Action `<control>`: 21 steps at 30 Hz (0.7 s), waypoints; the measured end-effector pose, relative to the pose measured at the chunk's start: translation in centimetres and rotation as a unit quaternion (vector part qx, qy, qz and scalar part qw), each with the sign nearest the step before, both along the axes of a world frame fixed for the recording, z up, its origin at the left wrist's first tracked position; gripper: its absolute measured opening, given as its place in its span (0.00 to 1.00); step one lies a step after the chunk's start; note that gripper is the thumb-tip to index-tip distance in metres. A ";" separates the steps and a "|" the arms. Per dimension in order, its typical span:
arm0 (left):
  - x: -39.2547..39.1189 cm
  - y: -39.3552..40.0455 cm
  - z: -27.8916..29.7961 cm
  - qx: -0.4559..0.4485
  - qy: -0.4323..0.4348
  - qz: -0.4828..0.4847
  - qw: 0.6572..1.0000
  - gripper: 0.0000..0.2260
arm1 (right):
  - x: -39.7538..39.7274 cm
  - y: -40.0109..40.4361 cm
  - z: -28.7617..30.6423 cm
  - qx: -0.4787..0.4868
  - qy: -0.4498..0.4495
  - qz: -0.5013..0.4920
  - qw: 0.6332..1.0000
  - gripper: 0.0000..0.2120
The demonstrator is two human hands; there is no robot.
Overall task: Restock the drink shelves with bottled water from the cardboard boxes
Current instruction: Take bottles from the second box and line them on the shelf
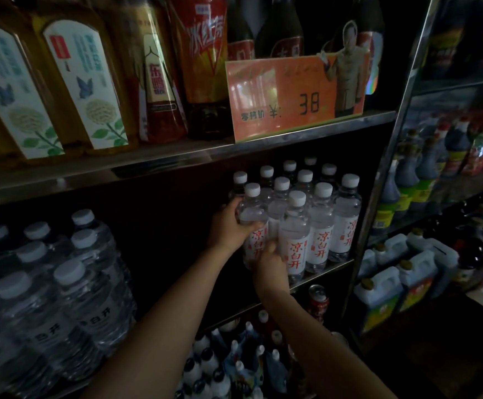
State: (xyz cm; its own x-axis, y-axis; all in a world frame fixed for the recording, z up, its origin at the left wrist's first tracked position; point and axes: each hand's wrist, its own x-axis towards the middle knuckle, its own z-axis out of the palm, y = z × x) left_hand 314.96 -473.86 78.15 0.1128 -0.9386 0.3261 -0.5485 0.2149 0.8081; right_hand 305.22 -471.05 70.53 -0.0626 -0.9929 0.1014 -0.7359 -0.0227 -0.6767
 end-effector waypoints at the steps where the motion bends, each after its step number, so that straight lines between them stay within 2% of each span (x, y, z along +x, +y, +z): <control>1: -0.1 0.1 0.0 -0.002 -0.013 0.008 1.000 0.26 | -0.3 0.5 0.1 0.009 -0.011 0.016 1.000 0.18; 4: -0.7 0.7 0.5 0.002 -0.044 0.024 0.999 0.26 | -1.9 2.3 -0.1 0.013 -0.025 0.073 0.997 0.27; 8: -0.8 2.1 1.6 0.047 -0.045 0.016 0.998 0.29 | -4.3 4.2 0.8 0.002 -0.044 0.099 0.994 0.22; 11: -0.8 4.1 2.6 0.077 -0.039 0.014 0.996 0.24 | -6.2 5.9 2.5 0.012 -0.030 0.088 0.996 0.23; 16: -0.8 9.4 2.7 0.147 -0.109 0.020 0.983 0.16 | -10.1 9.5 3.8 0.026 0.006 0.083 0.996 0.23; 19: -1.6 13.4 2.0 0.165 -0.151 0.010 0.975 0.18 | -12.8 12.8 4.3 0.010 0.028 0.088 0.996 0.20; 21: -2.8 16.6 1.5 0.168 -0.192 0.000 0.967 0.21 | -14.8 15.2 4.3 0.017 0.036 0.081 0.996 0.23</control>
